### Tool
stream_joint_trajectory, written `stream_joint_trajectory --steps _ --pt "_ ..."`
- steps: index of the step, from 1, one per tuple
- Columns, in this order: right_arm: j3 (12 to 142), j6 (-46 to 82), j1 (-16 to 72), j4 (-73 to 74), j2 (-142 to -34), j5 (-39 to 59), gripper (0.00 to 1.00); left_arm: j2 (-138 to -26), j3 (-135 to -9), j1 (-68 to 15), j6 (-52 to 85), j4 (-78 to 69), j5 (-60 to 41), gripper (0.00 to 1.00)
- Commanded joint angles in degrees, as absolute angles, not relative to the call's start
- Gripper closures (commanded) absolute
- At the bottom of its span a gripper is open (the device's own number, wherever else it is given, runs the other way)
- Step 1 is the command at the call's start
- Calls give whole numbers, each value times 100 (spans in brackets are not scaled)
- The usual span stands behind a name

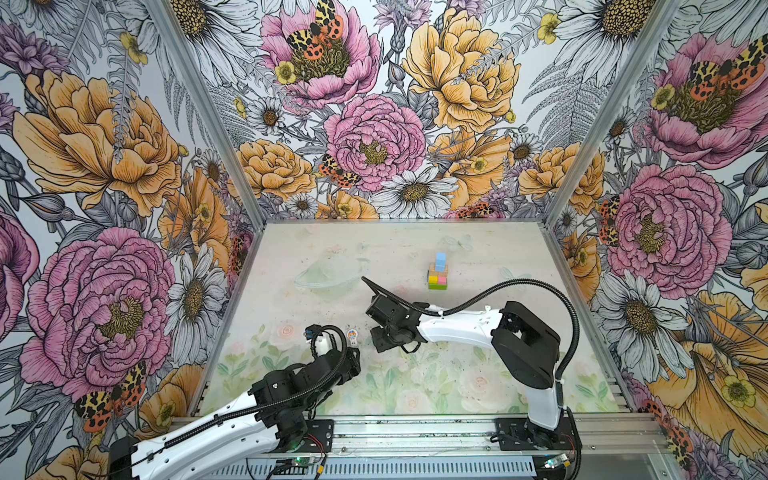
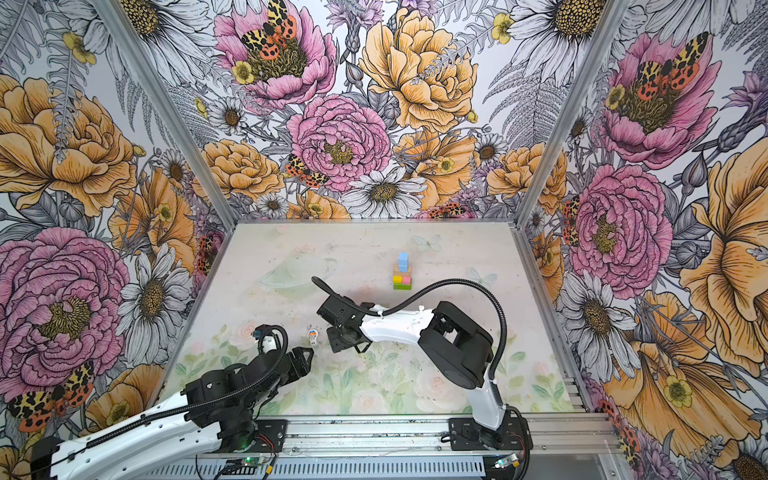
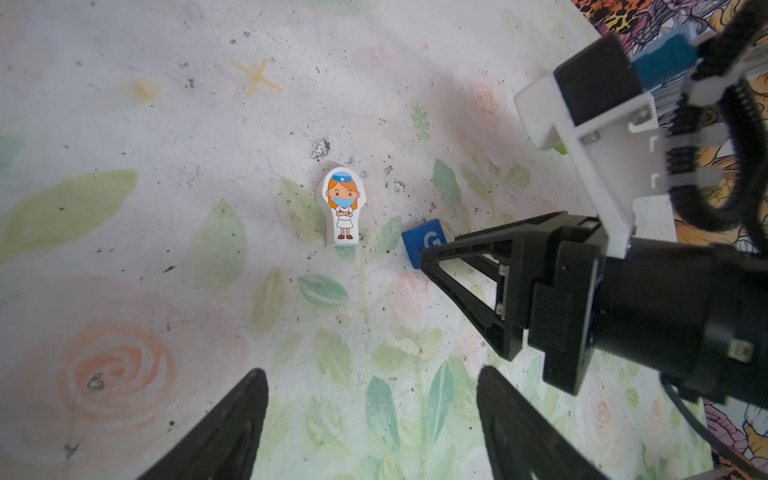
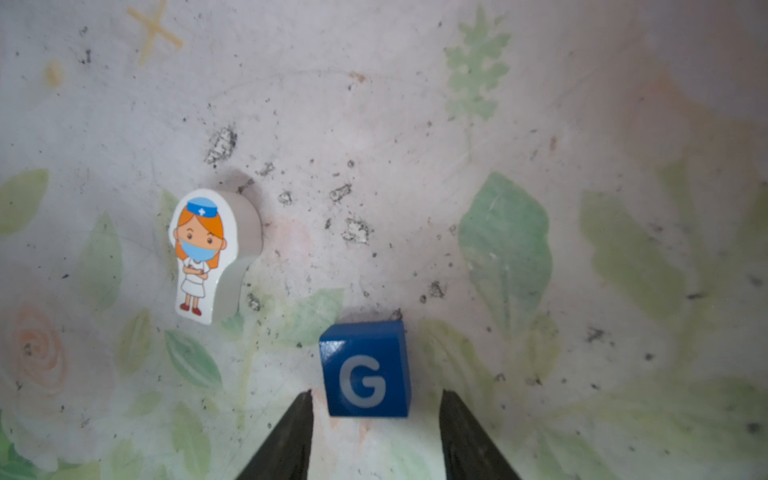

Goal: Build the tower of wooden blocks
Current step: 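Lower the right gripper around the blue G cube and close it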

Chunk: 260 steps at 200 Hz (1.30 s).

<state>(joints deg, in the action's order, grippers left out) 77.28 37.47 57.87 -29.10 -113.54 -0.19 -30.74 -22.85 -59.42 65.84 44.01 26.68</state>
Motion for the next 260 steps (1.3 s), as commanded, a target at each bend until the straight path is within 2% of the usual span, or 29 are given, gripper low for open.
stream_joint_trajectory --steps 1,129,229,260 --pt "7971 3711 5854 -2992 -11482 -197 49 -3009 -2347 -5972 6487 4500 2849 19" --pt "8295 3667 5862 -3230 -11794 -298 57 -2937 -2364 -5968 6390 4500 2870 19" --pt "8420 3701 5869 -3496 -11932 -463 58 -2848 -2382 -5932 6337 4526 2868 19" --pt "8473 3714 5868 -3598 -11951 -586 62 -2814 -2376 -5925 6323 4523 2865 19"
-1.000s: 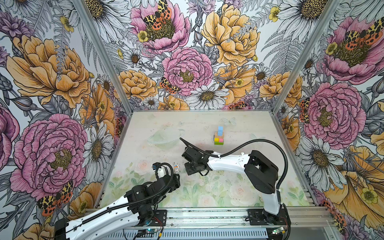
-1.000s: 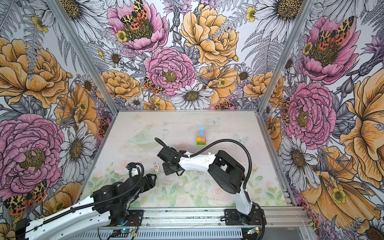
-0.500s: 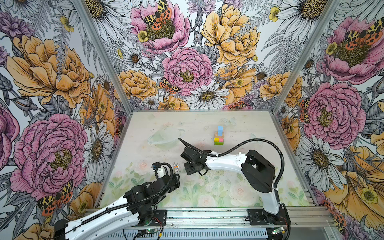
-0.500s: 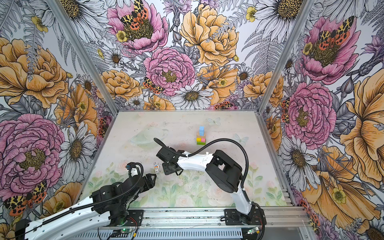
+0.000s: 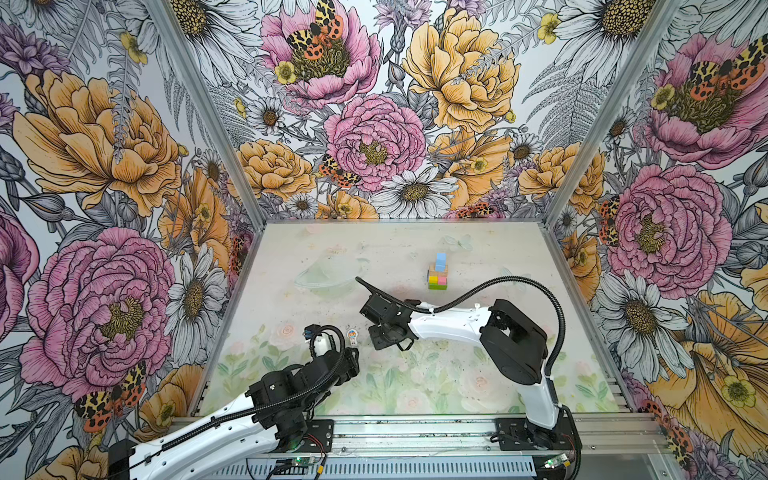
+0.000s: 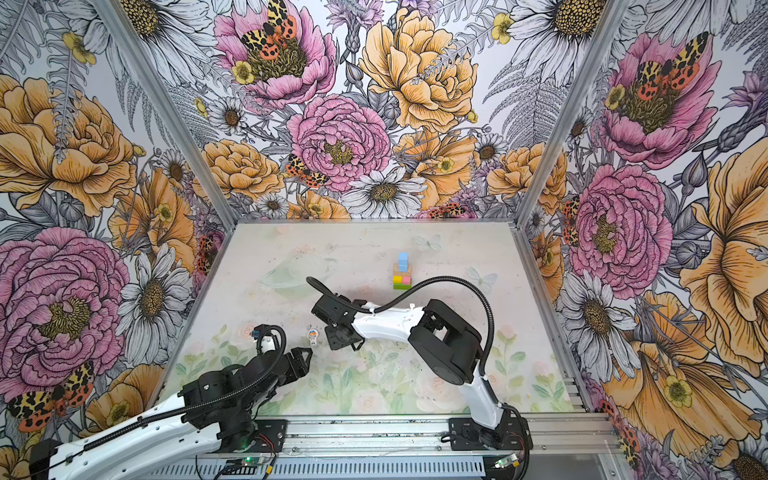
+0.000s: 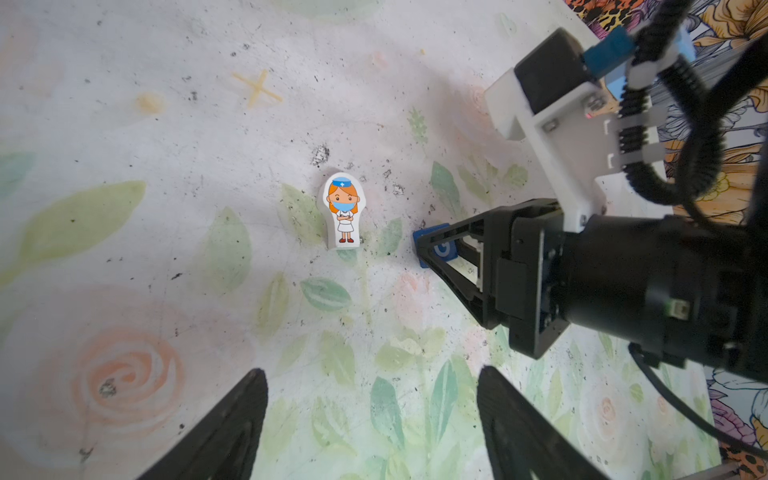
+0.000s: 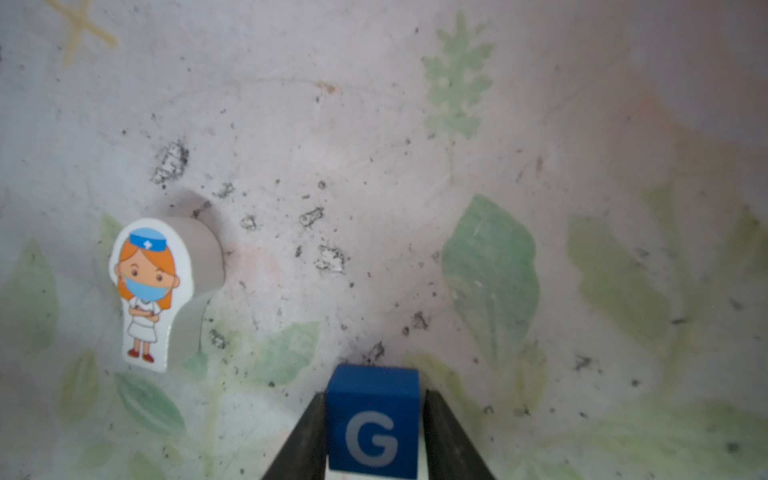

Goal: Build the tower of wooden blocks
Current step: 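Lower the right gripper around the blue G cube and close it, then lift the blue G cube and carry it over the tower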

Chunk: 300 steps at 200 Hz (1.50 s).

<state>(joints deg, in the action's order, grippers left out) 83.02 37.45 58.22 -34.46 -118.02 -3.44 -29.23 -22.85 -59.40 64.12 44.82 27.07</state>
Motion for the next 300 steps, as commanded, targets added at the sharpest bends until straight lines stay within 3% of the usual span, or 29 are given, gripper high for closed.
stream_joint_trajectory --steps 1,104,137,246,300 --pt "8473 3716 5870 -3601 -11952 -592 62 -2813 -2374 -5924 6321 4525 2865 19" --pt "8551 3826 5859 -3991 -12023 -959 62 -2754 -2400 -5867 6241 4544 2863 19" --pt "8584 3850 5850 -4047 -12006 -984 68 -2760 -2413 -5854 6205 4544 2861 19" --pt "8653 3801 5497 -4400 -11175 -1044 71 -3167 -3072 -5503 5415 4529 2874 15" --pt "8943 3641 5079 -4846 -10854 -1228 71 -3550 -3575 -5261 4437 4040 2558 4"
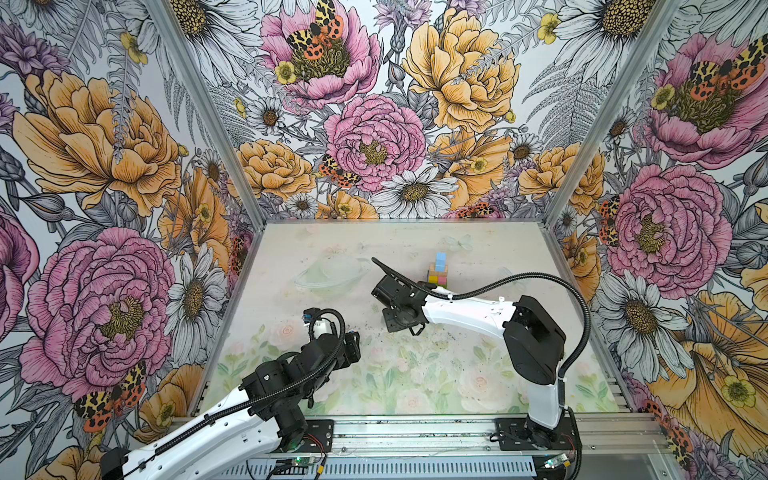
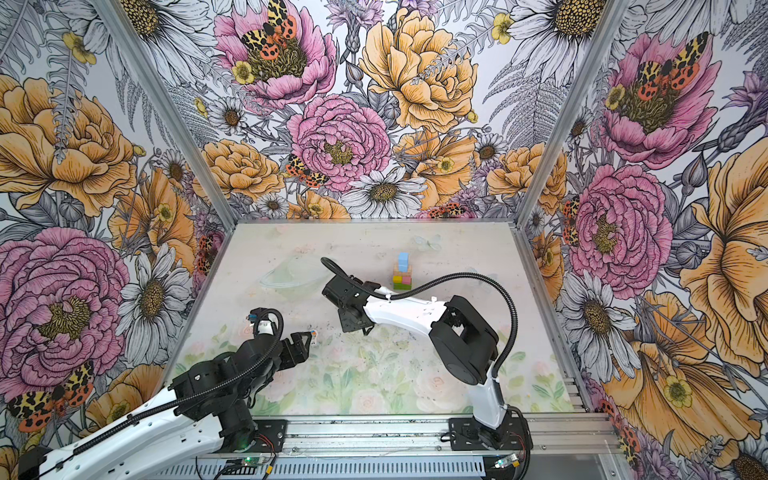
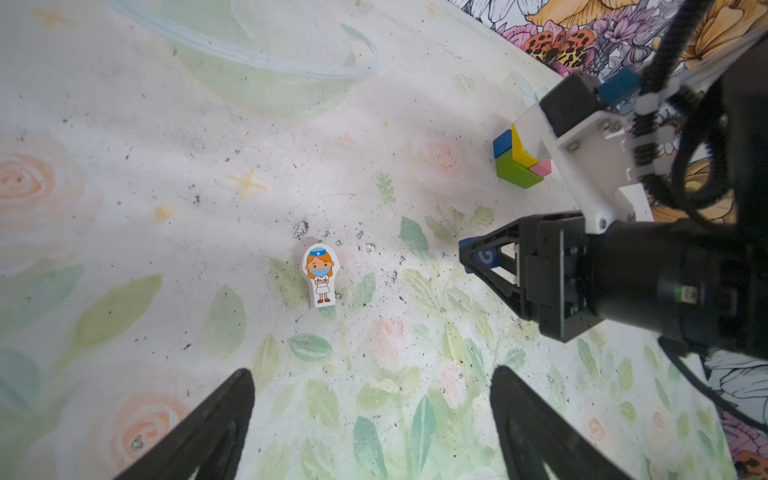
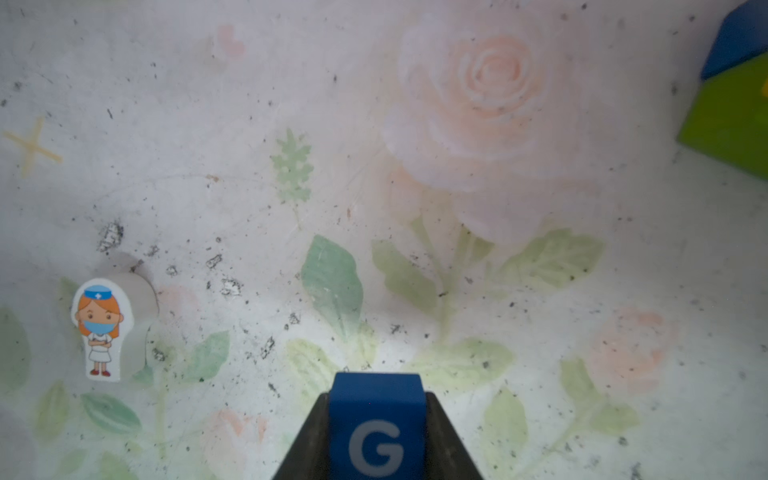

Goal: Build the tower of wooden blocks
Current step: 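Lift the blue G cube and carry it over the tower, then lower the blue G cube onto the light-blue cube atop the tower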

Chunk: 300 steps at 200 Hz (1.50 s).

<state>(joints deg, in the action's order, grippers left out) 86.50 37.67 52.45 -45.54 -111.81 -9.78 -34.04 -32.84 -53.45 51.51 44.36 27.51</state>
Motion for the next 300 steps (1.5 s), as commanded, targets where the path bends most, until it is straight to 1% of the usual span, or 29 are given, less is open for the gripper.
stream_joint_trajectory --steps 1,11,58,67,107,130,177,235,258,300 --pt "8954 3644 5071 -4853 -10845 -1233 71 -3555 -3589 -5263 4416 4024 2549 4" --pt "9033 3600 4987 -4939 -10788 -1289 71 -3674 -3707 -5249 4183 3863 2469 1" --pt "9416 3368 4575 -5275 -10583 -1462 71 -4641 -4504 -5225 3275 3447 2090 1" --pt "9501 3323 4329 -5328 -10563 -1473 71 -4856 -4677 -5221 3142 3401 2049 1" --pt "9941 3111 3868 -5549 -10621 -1551 71 -5760 -5329 -5111 2886 3267 1971 1" --pt "10301 3045 3595 -5697 -10758 -1552 71 -6131 -5555 -4934 2843 3150 1740 1" --pt "11159 3084 3182 -6073 -11222 -1573 71 -6452 -5785 -4496 2740 2929 1320 1" --pt "12263 3162 3050 -6544 -11993 -1582 71 -6767 -5845 -4053 2696 2647 779 1" --pt "12483 3174 3034 -6669 -12146 -1602 71 -6858 -5797 -4000 2694 2524 651 1" --pt "12498 3190 2971 -6763 -12233 -1619 71 -7007 -5800 -3938 2659 2387 486 1"
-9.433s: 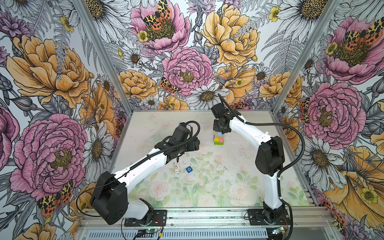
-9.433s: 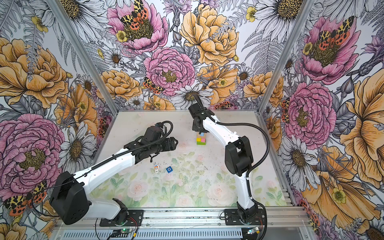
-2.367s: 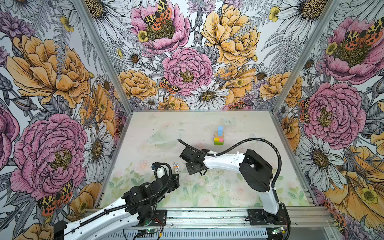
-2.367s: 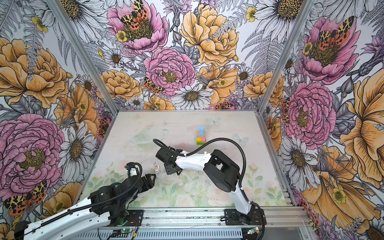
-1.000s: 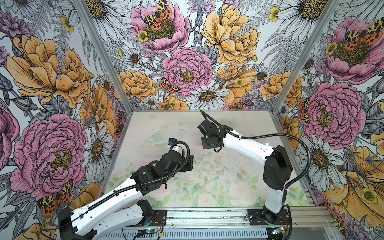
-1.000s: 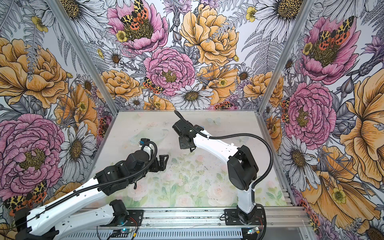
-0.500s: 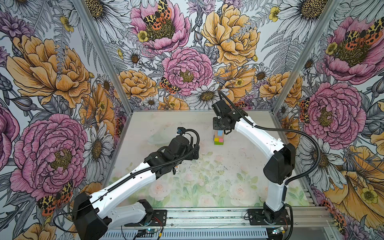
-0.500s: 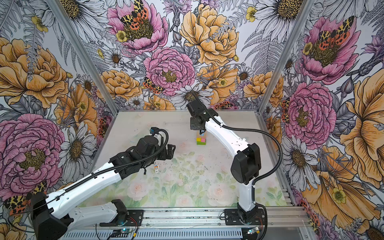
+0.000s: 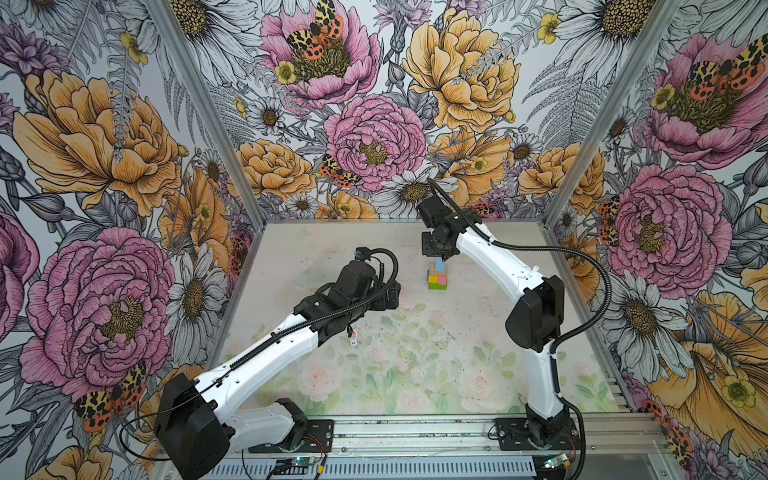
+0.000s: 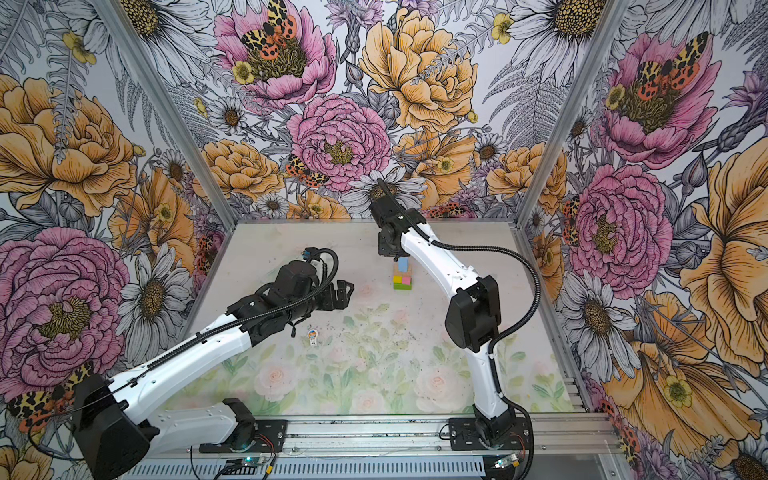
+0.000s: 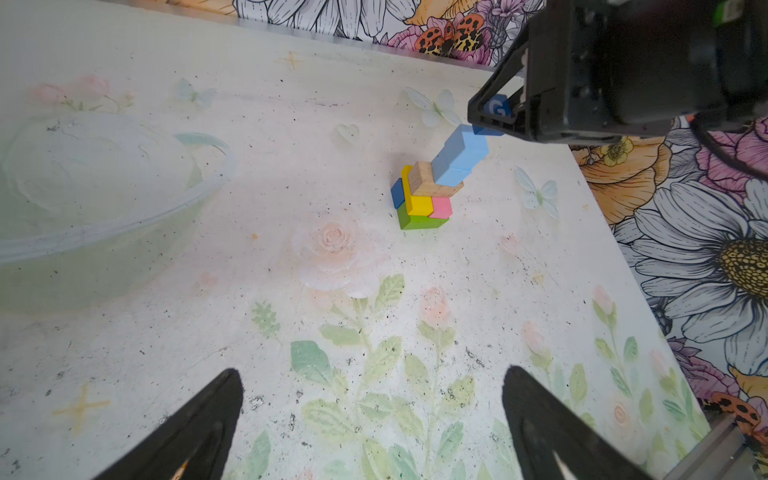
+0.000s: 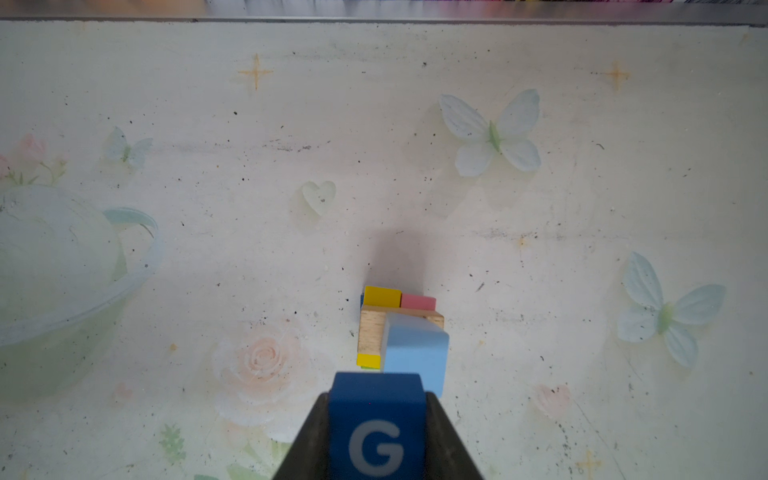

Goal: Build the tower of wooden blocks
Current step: 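Lower the blue G cube onto the light-blue cube atop the tower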

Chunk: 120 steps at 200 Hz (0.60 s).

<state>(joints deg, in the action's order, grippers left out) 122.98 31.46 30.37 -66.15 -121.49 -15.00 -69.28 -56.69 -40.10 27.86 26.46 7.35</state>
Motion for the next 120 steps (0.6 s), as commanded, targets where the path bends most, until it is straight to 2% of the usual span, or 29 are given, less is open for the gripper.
stream_joint_trajectory --steps 1,120 --pt "12494 3190 2962 -6765 -12238 -1618 71 -7010 -5800 -3924 2657 2384 489 1" --pt "12630 3261 2724 -6768 -12514 -1330 71 -7172 -5879 -3738 2629 2332 308 1"
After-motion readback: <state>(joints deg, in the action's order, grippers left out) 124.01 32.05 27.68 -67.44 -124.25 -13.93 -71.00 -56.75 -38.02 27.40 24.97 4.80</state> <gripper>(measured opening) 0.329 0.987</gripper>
